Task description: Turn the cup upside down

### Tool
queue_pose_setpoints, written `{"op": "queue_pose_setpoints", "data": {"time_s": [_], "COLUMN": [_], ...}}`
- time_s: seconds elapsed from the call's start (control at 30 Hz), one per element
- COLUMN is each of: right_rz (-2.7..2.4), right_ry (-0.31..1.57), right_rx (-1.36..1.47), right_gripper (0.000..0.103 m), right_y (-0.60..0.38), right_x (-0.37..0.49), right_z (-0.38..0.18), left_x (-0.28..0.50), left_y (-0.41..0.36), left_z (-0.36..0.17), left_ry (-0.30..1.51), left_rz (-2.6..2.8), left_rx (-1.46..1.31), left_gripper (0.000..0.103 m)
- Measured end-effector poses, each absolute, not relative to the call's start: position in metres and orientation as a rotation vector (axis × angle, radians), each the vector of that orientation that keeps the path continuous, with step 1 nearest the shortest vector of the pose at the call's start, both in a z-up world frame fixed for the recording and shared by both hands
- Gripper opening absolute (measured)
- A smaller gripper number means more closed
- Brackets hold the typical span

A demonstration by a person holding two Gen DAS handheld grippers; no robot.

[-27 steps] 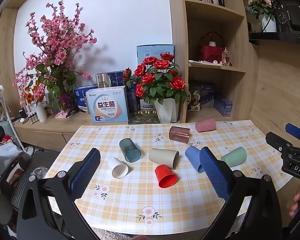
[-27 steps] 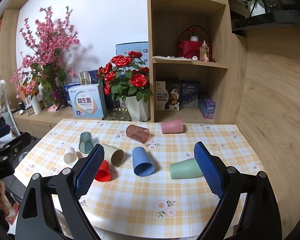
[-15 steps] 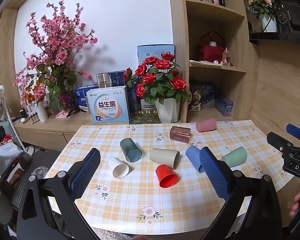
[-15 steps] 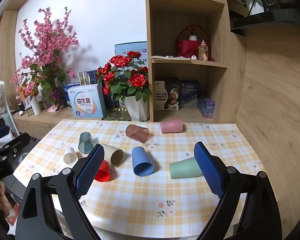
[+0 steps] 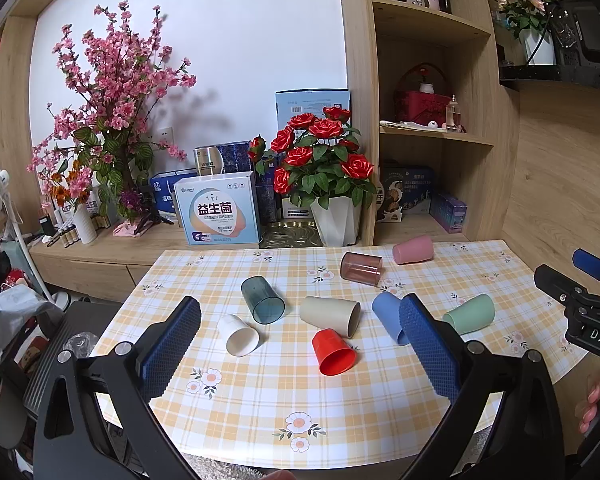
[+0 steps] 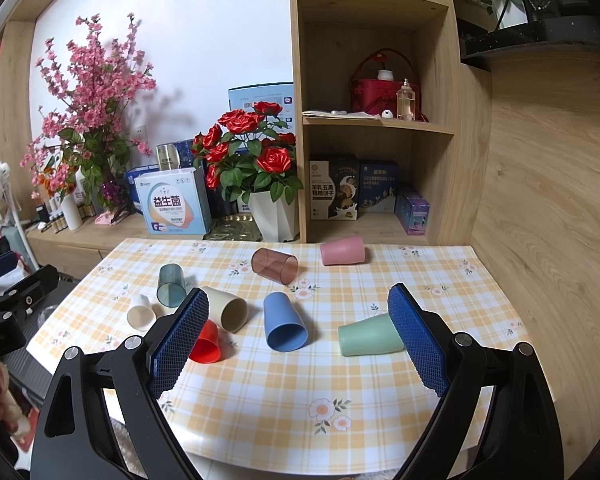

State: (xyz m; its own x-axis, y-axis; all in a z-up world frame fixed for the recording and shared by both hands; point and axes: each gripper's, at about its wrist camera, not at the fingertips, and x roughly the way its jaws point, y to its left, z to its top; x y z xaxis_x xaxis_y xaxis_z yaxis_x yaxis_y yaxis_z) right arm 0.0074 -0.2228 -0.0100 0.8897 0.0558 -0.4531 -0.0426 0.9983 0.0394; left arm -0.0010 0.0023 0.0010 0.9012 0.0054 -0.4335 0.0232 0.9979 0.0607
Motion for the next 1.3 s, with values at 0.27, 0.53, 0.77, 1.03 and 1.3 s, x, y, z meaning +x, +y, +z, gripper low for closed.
{"op": "queue_pose_setpoints", "data": {"time_s": [0.27, 0.53, 0.77, 1.03, 1.3], "right_rz": [0.051, 0.051, 0.051, 0.051, 0.051], "right_ry": [0.471, 0.473, 0.473, 0.473, 0.474], "right_rx": [0.03, 0.031, 0.031, 0.032, 0.034], "right_gripper": [0.088, 0.088, 0.088, 0.088, 0.088], "right_y": [-0.223, -0.2233, -0.2235, -0.224, -0.2244], "right_x": [0.0069, 0.0066, 0.0063, 0.0064, 0.0062], "right_z": [-0.01, -0.0101, -0.0105, -0.0106, -0.0105], "left_x": [-0.0025, -0.0029, -0.0023, -0.0024, -0.0044], "left_y": [0.0056, 0.0056, 0.0048, 0.005, 0.0075], "left_z": [0.001, 0.0008, 0.0008, 0.001, 0.0015], "left_ry": [0.448, 0.448, 0.447, 0.448, 0.447], "left_rz": [-0.008, -0.009, -0.007, -0.009, -0.008], "left_rx": [0.064, 0.063, 0.063, 0.062, 0.062], "left_gripper": [0.097, 0.097, 0.097, 0.097, 0.097]}}
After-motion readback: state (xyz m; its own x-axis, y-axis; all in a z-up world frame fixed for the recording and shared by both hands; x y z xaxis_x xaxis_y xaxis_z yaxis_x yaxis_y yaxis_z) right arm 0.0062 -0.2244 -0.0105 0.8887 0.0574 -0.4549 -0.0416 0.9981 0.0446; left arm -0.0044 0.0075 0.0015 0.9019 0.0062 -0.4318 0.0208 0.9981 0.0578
